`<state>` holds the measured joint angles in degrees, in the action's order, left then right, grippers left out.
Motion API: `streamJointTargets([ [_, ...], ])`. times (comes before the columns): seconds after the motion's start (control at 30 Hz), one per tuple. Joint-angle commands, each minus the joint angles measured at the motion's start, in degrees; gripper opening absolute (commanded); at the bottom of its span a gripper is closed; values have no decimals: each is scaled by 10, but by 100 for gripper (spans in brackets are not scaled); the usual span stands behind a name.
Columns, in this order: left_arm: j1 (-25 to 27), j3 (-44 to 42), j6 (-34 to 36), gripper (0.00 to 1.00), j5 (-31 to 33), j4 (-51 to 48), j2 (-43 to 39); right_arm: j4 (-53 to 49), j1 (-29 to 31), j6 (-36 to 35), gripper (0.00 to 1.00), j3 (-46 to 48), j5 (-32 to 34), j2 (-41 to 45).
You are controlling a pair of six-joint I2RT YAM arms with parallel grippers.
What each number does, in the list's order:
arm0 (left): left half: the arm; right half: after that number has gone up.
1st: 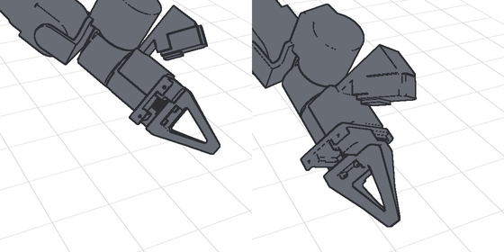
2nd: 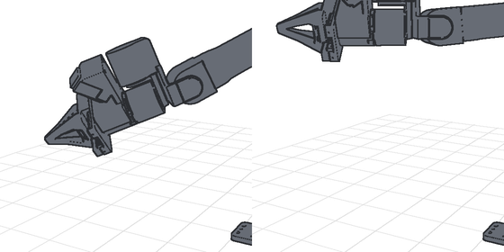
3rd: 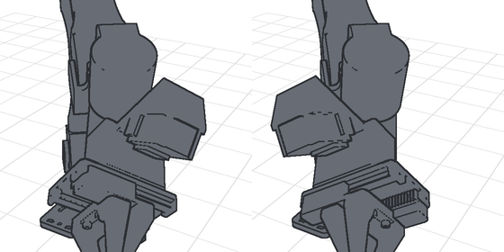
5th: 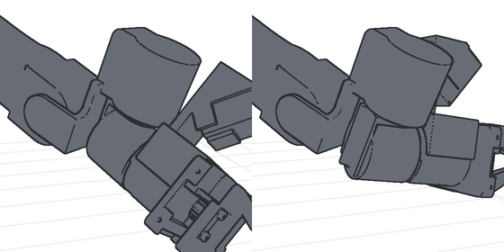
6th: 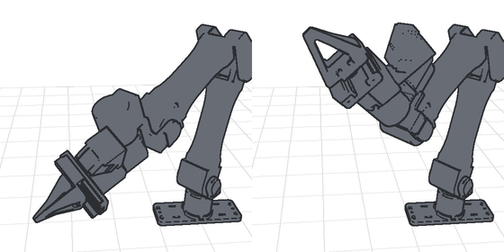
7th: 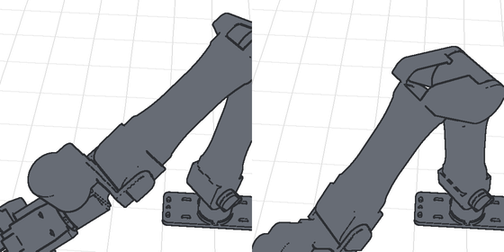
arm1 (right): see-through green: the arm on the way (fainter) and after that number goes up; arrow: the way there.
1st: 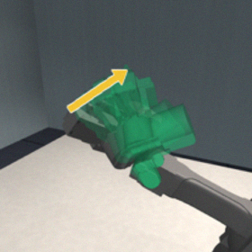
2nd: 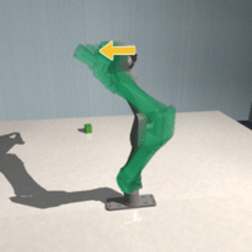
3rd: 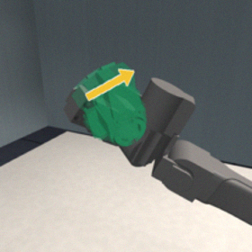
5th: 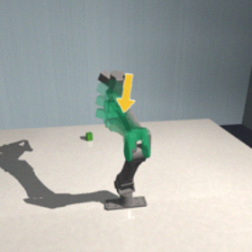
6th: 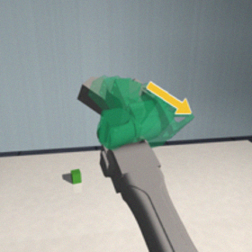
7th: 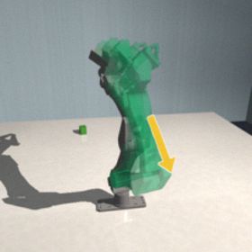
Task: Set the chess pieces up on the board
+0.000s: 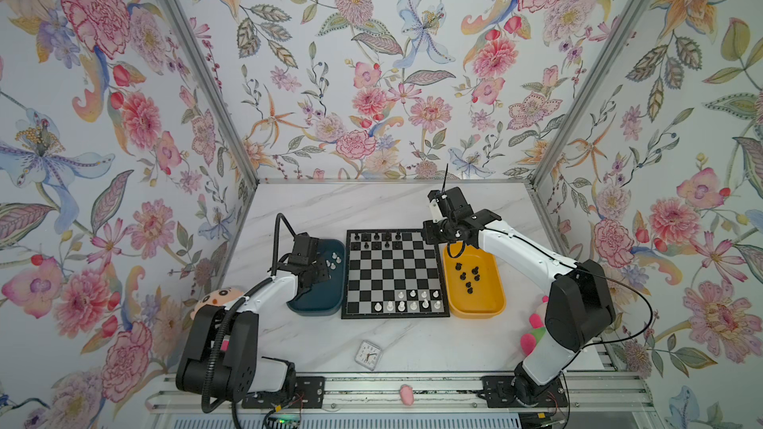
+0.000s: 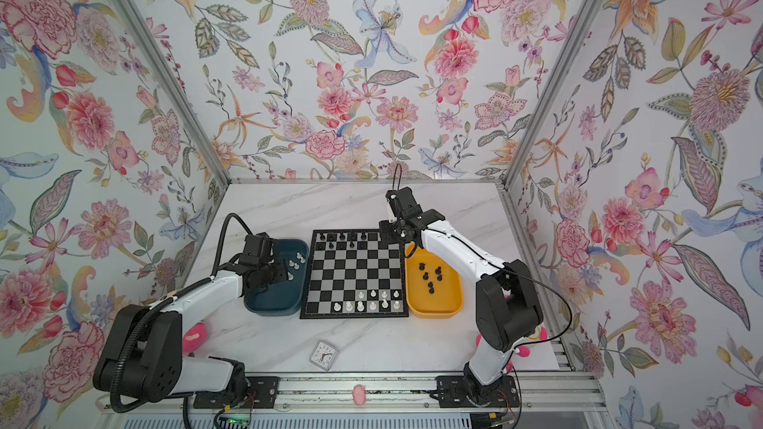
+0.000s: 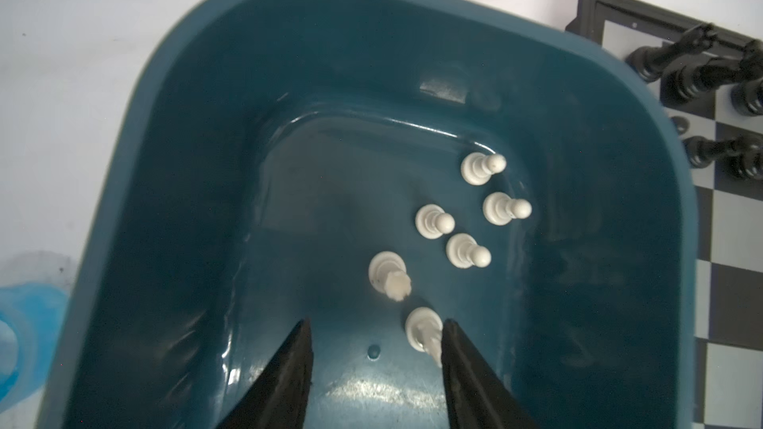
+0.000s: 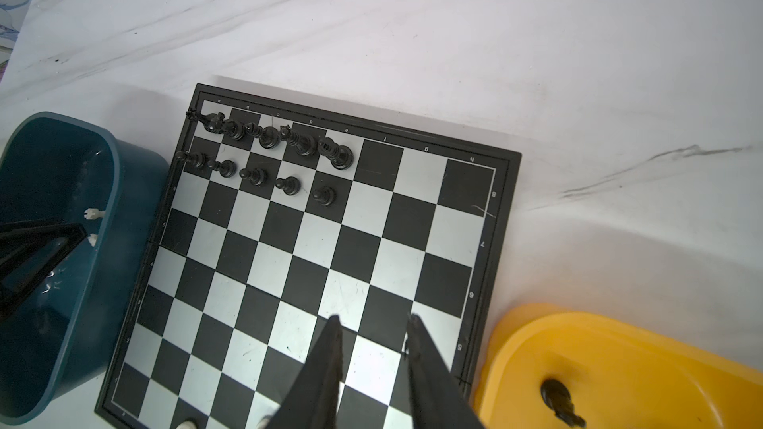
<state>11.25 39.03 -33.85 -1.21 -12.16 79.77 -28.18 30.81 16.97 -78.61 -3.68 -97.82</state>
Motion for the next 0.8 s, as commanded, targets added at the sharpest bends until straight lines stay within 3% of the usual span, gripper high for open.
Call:
streamJointTargets([
  [0.0, -10, 11, 12, 52, -4, 13, 11, 5, -4, 7, 29, 8, -2, -4],
  [0.77, -15, 34, 30, 43, -19, 37, 65, 9, -6, 13, 29, 14, -9, -12],
])
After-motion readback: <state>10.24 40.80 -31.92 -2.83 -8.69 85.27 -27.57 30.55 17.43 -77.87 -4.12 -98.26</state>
